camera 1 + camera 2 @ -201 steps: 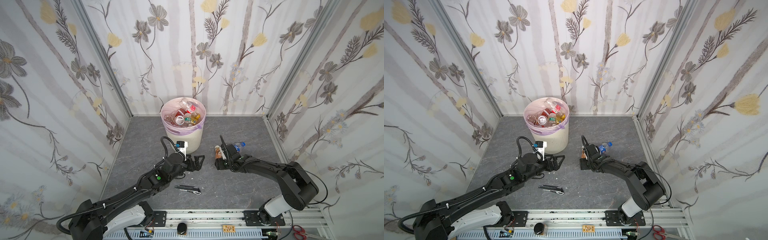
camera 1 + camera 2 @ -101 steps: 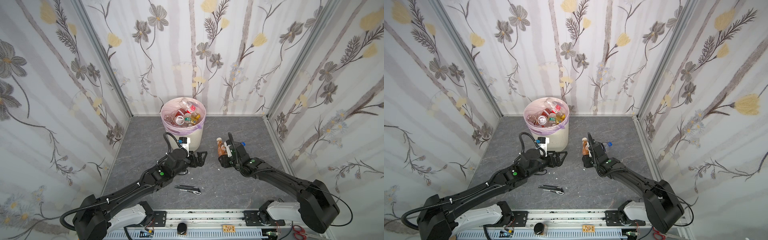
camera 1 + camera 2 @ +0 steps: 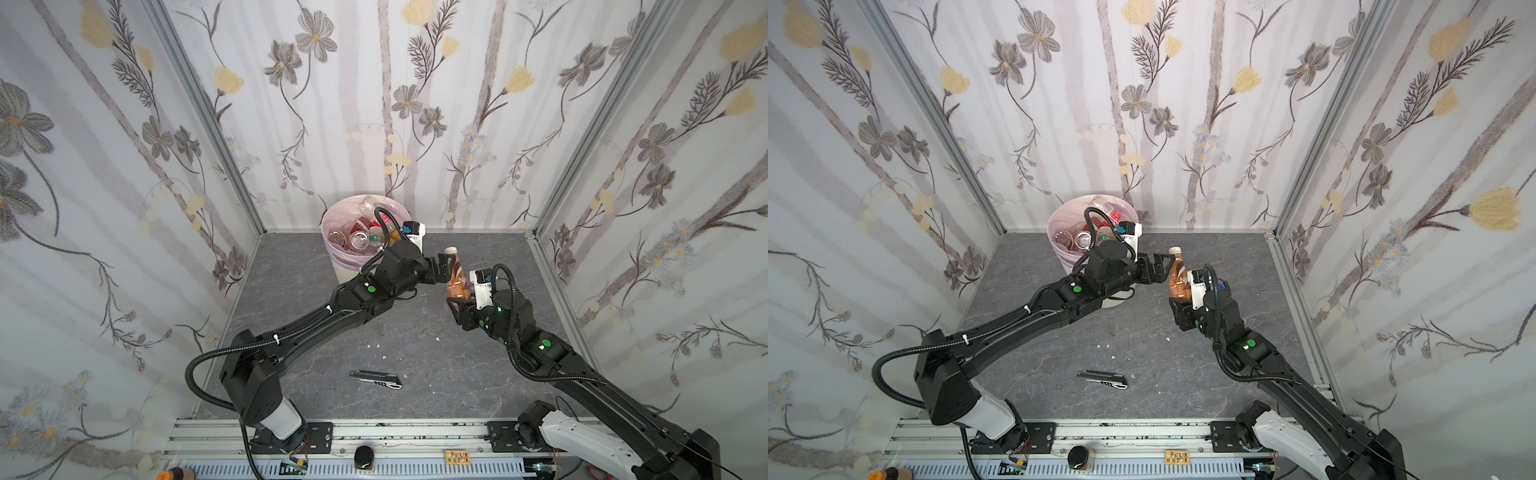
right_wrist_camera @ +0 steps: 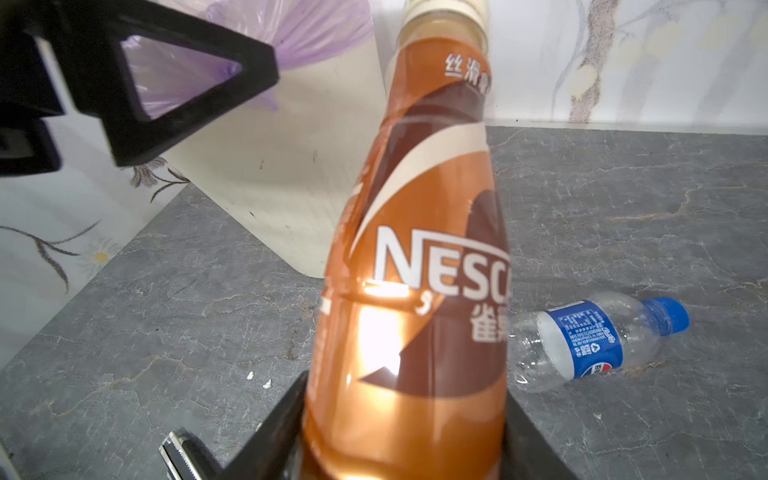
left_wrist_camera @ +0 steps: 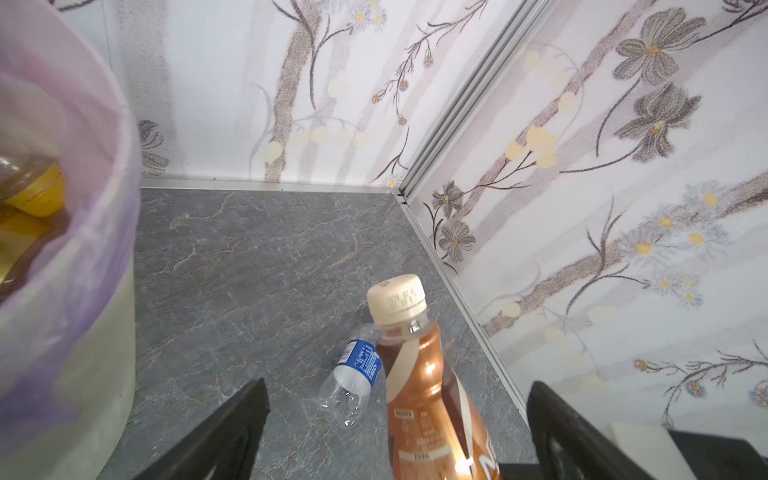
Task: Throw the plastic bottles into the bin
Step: 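Lift the Nescafe bottle with the right gripper while left reaches toward its cap, then close the left gripper on the cap end of the Nescafe bottle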
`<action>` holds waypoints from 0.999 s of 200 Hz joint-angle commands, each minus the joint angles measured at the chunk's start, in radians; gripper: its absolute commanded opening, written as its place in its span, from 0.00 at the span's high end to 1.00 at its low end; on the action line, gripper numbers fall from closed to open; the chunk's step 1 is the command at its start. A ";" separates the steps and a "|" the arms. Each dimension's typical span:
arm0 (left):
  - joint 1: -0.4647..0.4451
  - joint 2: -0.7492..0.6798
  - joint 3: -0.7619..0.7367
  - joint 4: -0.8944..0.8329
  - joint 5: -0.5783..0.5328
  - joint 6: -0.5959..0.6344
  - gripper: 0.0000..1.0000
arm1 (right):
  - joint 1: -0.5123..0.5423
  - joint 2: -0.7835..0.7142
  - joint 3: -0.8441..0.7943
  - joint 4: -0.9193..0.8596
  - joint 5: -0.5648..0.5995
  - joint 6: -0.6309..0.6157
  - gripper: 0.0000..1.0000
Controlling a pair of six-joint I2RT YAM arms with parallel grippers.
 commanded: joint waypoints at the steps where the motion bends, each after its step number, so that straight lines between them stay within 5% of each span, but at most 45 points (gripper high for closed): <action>1: -0.003 0.062 0.082 -0.035 0.017 -0.001 0.00 | 0.002 -0.025 0.009 0.042 0.007 -0.031 0.47; 42: -0.009 0.133 0.175 -0.037 0.057 -0.008 0.02 | 0.002 -0.089 -0.023 0.077 0.008 -0.042 0.48; 120: -0.009 0.169 0.245 -0.061 0.127 -0.032 0.24 | 0.002 -0.087 -0.048 0.143 0.046 -0.048 0.48; 200: 0.013 0.235 0.339 -0.127 0.208 -0.057 0.37 | 0.004 -0.075 -0.069 0.211 0.075 -0.063 0.48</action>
